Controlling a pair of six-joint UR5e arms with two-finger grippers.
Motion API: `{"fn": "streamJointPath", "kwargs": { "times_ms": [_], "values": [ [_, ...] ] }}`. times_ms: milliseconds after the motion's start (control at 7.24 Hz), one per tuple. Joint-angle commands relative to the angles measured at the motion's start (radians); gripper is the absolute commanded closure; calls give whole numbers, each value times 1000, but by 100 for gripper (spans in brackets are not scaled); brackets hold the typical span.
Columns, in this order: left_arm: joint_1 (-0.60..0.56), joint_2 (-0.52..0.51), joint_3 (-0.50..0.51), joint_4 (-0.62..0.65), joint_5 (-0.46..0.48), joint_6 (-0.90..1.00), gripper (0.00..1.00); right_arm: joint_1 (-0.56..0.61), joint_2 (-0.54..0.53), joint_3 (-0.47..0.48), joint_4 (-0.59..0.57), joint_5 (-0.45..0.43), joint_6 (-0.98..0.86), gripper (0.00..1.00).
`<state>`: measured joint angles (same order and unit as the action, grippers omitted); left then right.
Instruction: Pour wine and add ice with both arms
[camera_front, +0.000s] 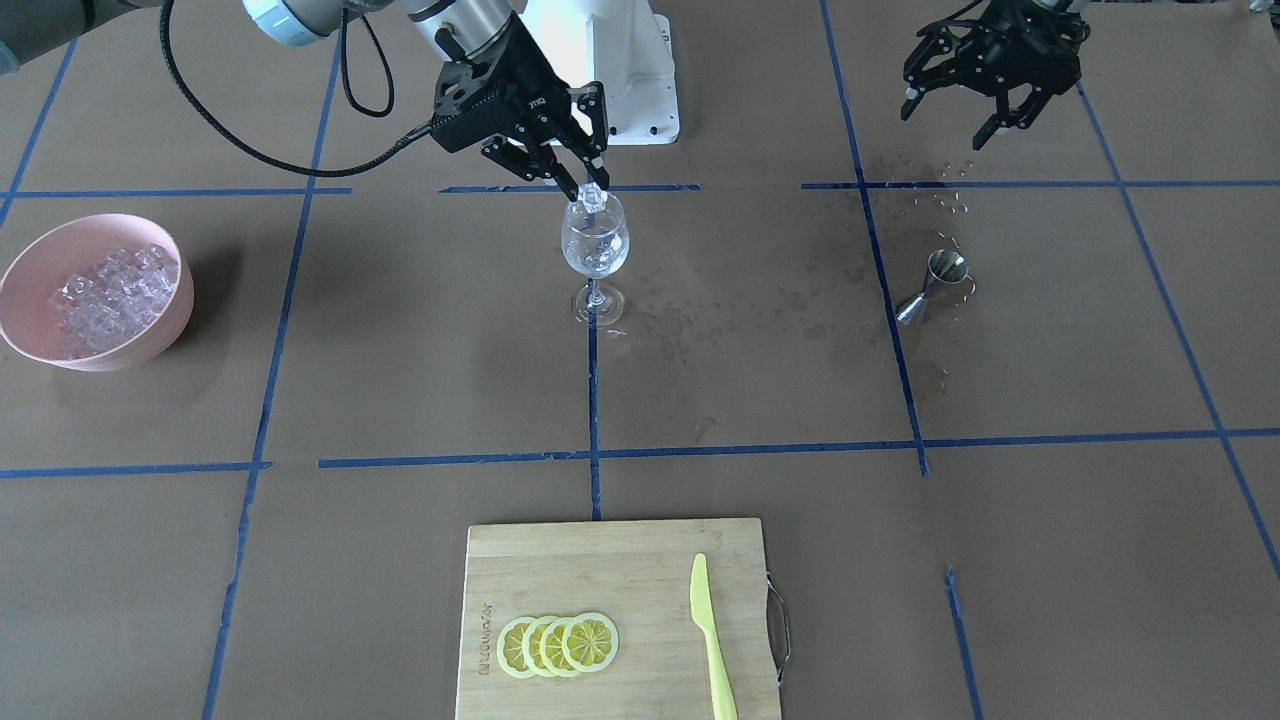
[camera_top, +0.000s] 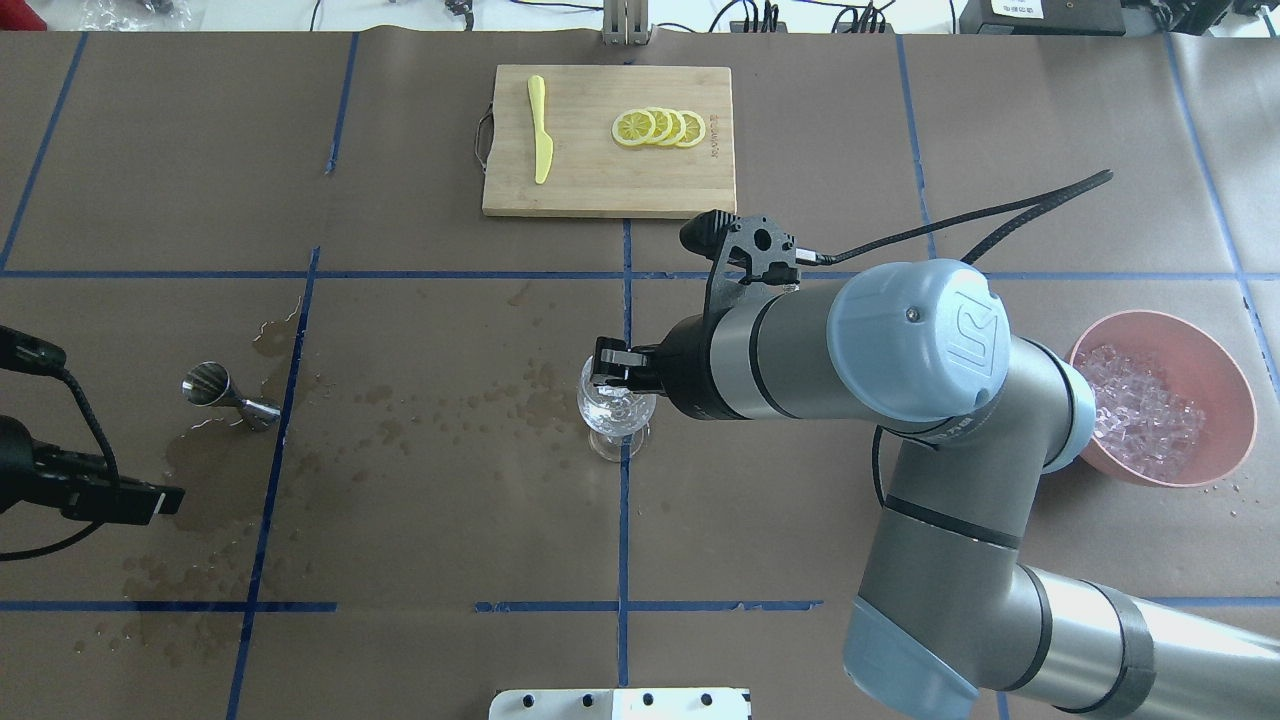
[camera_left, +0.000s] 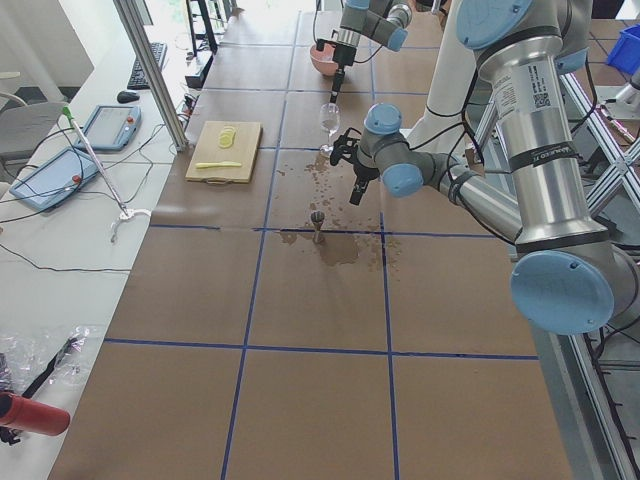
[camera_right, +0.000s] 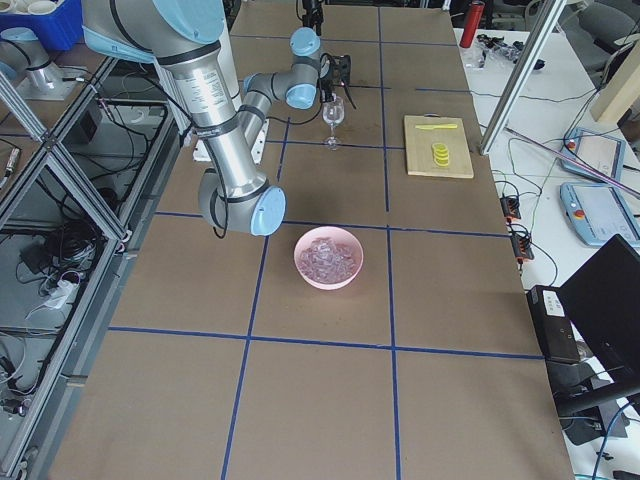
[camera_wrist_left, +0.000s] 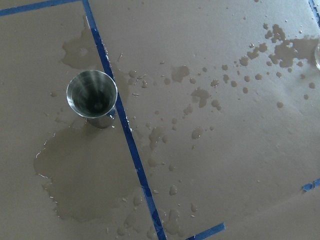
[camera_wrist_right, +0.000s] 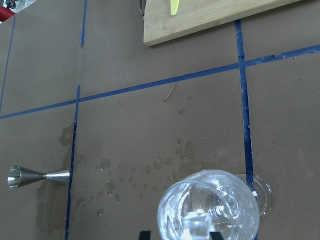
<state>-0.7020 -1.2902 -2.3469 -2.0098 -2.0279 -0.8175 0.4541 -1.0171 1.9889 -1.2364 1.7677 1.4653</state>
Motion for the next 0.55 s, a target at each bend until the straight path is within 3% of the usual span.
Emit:
{"fn": "streamJointPath", "kwargs": {
  "times_ms": [0, 138, 414],
  "values": [
    [-117, -127, -8, 188, -14, 108, 0, 0, 0, 2, 0, 1, 21, 2],
    [-149, -196, -9, 271, -14, 116, 0, 0, 0, 8, 0, 1, 21, 1],
    [-251, -442, 6, 581, -14, 255, 0, 1, 0, 56, -67, 6, 21, 1]
  ]
}}
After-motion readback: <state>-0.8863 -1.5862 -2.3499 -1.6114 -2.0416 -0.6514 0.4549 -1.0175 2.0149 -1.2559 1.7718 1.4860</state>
